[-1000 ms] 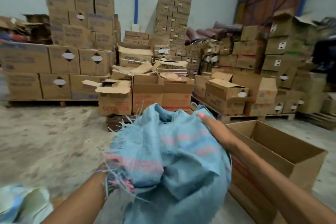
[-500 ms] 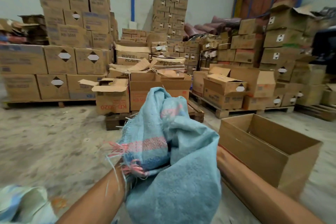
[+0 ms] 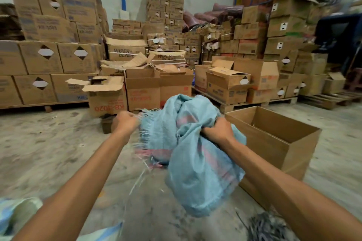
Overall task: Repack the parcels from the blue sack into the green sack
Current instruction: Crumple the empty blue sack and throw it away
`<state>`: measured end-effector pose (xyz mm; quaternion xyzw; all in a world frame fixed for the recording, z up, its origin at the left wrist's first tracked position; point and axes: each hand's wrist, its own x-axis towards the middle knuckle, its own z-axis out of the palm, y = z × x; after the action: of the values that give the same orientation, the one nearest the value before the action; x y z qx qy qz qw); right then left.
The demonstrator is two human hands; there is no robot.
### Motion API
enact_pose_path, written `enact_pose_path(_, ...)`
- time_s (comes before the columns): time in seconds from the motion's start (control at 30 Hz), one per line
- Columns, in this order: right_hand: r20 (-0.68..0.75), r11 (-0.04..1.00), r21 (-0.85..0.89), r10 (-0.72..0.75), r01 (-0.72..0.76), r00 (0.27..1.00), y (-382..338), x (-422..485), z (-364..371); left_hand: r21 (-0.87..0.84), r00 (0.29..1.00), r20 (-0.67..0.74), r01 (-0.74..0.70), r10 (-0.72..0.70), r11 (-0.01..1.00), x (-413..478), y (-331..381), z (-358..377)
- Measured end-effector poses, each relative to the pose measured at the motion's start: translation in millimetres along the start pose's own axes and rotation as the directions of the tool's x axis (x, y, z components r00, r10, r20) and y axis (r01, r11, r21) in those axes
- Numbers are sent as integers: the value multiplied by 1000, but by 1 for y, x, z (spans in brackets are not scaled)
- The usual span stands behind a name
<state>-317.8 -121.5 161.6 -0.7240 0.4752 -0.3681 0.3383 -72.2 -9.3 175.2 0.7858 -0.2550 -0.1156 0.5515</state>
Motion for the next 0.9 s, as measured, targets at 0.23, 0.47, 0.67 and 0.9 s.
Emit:
enact_pose_path(0.23, -383, 982, -2, 175, -190, 907, -3, 4, -2, 195, 750, 512, -577, 420, 793, -73, 10, 17)
enact_pose_path(0.47, 284, 874, 461, 18, -153, 959, -17, 9, 0, 179, 838, 429, -444, 336, 878, -24, -9, 35)
enact_pose_path(0.67, 649, 571, 654, -85, -496, 756, -40, -11, -15, -148, 595, 727, -354, 344, 924, -52, 9, 35)
enact_pose_path(0.9, 604, 690, 601, -63, -403, 795, -37, 3, -34, -244, 822, 516, -130, 242, 961, -61, -3, 66)
